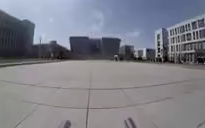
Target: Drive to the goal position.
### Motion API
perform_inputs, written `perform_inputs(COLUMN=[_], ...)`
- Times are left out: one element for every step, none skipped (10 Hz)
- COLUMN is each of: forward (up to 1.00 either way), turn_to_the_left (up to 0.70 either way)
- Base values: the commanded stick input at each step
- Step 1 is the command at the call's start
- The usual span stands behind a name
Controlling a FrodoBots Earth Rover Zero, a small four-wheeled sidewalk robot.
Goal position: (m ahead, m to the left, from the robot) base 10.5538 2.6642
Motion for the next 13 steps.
perform_inputs(forward=[0.85, 0.85, 0.85, 0.85, 0.85, 0.85, 0.85, 0.85, 0.85, 0.85, 0.85, 0.85, 0.85], turn_to_the_left=[0.00, 0.00, 0.00, 0.00, 0.00, 0.00, 0.00, 0.00, 0.00, 0.00, 0.00, 0.00, 0.00])
